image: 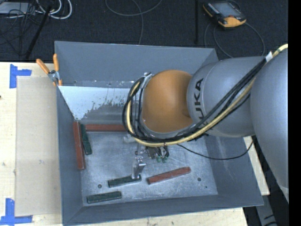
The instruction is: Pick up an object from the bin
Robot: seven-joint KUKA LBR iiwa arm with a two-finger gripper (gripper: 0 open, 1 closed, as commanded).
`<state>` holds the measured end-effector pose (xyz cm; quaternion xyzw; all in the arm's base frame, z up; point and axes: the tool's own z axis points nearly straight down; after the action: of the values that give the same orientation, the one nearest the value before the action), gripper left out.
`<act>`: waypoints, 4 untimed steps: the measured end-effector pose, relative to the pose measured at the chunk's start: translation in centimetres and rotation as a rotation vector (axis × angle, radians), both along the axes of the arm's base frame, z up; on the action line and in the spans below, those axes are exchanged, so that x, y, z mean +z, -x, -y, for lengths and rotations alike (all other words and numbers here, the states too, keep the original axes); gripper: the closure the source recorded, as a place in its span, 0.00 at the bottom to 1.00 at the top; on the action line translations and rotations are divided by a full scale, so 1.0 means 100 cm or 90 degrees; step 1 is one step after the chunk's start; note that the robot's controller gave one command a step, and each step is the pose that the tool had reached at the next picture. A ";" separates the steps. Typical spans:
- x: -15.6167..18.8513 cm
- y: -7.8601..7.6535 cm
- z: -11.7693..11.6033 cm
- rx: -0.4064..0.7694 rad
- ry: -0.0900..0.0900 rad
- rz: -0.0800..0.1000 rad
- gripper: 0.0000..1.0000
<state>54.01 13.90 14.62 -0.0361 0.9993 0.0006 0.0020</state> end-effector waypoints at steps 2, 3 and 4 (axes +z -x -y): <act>-0.070 0.004 0.031 0.156 -0.002 0.009 1.00; 0.033 -0.004 0.035 0.173 0.001 -0.002 1.00; 0.033 -0.004 0.035 0.172 0.001 -0.002 1.00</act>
Offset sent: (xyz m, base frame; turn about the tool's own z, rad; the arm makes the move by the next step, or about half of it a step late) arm 0.0000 0.0000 0.0000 0.0000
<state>54.39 10.37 17.89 -0.1705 0.9854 0.0004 -0.0001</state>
